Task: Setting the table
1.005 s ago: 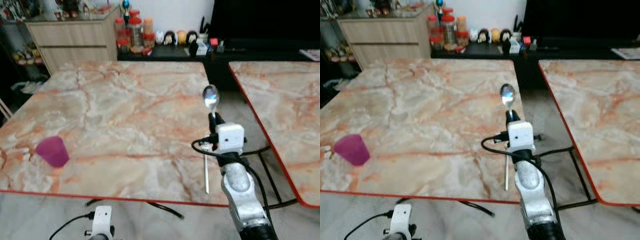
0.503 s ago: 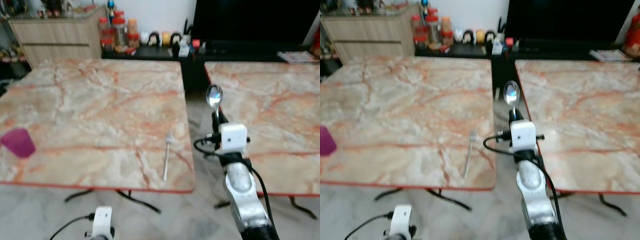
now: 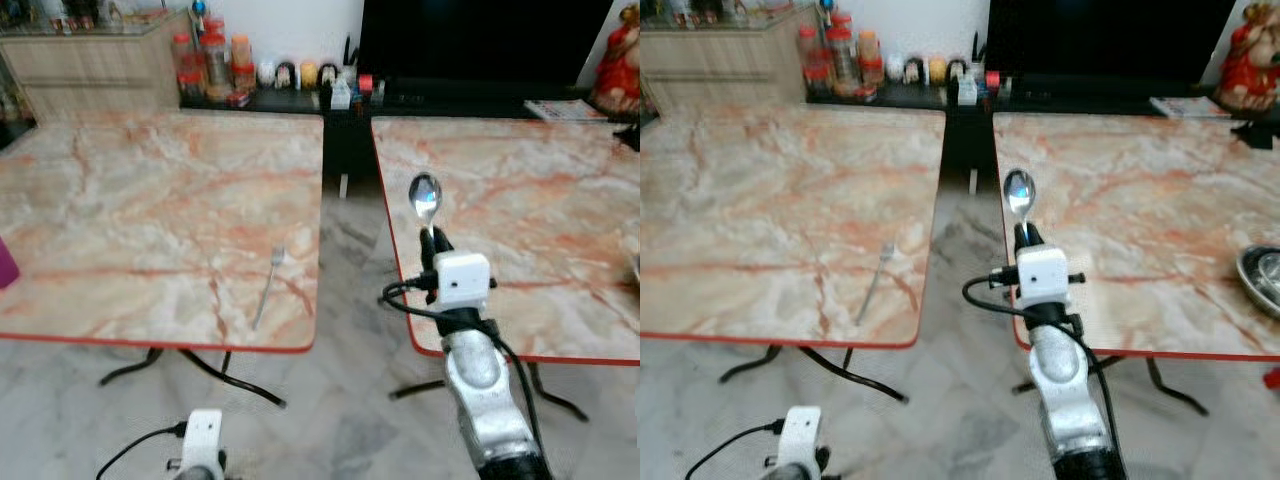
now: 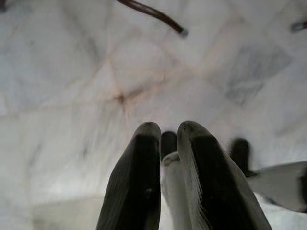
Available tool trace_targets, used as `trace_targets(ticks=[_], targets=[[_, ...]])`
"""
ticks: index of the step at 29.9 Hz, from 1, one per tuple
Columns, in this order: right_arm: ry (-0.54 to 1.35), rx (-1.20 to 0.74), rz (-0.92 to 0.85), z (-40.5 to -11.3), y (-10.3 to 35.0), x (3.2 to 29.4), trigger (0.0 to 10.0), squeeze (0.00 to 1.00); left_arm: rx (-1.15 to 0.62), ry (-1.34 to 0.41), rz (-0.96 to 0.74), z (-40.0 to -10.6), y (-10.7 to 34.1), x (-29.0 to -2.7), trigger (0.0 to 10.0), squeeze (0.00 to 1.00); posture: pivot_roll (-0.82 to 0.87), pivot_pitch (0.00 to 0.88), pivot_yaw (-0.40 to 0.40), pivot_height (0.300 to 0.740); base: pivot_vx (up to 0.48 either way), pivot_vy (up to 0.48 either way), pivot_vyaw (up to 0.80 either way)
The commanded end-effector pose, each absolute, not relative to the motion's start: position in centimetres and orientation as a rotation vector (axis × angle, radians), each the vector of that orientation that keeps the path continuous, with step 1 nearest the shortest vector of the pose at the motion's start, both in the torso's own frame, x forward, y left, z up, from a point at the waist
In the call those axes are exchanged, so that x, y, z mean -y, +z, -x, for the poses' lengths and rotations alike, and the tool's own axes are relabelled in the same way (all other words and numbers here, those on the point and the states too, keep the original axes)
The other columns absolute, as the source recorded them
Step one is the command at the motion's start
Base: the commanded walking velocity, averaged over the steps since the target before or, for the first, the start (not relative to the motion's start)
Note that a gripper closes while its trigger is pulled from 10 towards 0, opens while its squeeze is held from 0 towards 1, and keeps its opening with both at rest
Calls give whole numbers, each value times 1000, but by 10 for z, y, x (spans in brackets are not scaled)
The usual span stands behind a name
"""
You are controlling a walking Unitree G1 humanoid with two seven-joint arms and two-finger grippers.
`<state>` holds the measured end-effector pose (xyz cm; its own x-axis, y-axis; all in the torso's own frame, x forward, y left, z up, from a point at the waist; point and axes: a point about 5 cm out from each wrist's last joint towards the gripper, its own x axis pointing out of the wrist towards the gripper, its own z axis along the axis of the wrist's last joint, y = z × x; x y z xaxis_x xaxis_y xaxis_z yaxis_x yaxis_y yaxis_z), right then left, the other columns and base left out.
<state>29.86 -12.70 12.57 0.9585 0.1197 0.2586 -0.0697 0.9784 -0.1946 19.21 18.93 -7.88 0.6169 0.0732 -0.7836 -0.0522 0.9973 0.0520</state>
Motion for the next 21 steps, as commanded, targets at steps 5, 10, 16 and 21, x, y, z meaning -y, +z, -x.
trace_targets(ticks=[5, 10, 16, 21], targets=[[71, 287, 198, -300, 131, 135, 10000, 0, -903, 66, -17, -194, -78, -184, 10000, 0, -96, 0, -11, 740, 0, -339, 0], [68, 272, 204, -298, 126, 138, 10000, 0, -902, 63, -18, -195, -78, -184, 10000, 0, -98, 0, -8, 740, 0, -339, 0], [91, 228, 240, -288, 109, 140, 10000, 0, -904, 60, -20, -194, -79, -183, 10000, 0, -99, 0, -8, 740, 0, -341, 0], [109, 142, 268, -275, 83, 147, 10000, 0, -907, 60, -20, -193, -79, -184, 10000, 0, -103, 0, -7, 740, 0, -339, 0]])
